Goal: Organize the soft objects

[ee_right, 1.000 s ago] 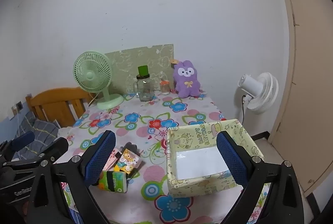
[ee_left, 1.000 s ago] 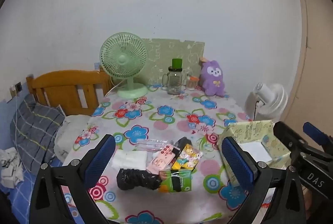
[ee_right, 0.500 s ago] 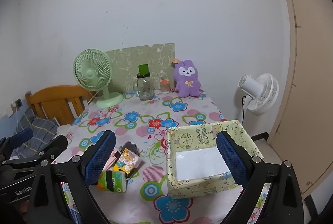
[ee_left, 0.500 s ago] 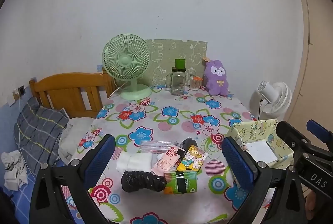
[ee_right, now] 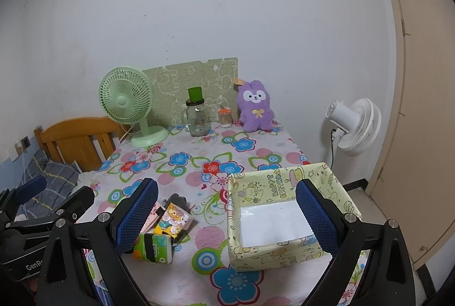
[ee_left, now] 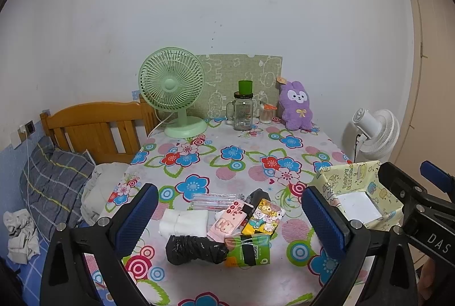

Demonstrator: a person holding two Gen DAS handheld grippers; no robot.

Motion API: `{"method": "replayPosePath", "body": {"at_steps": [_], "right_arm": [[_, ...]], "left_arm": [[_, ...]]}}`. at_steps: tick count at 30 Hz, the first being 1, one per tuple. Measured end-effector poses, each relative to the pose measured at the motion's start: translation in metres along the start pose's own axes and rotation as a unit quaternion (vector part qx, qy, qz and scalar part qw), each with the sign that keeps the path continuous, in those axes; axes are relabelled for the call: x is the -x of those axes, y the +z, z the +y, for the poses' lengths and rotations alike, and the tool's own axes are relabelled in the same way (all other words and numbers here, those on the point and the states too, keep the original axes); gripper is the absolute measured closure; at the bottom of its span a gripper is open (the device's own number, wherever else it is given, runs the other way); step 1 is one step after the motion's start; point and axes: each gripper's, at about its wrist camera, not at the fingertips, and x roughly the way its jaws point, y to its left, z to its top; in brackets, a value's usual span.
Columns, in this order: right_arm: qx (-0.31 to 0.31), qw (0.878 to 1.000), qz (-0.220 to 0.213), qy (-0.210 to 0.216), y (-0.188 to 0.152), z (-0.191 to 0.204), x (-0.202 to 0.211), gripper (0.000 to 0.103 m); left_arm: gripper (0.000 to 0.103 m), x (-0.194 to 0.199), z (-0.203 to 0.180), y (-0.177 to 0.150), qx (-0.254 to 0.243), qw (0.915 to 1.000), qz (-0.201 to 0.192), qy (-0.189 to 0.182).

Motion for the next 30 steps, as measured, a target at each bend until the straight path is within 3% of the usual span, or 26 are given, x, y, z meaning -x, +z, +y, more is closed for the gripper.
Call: {"method": "replayPosePath", "body": {"at_steps": [30], "right_arm": [[0.003, 1.0, -0.002, -0.001, -0.0008, 0.0018, -0.0005, 0.004]], "left_arm": [[0.003, -0.0011, -0.0022, 0.0029, -0.006, 0.9999, -0.006, 0.012]]}}
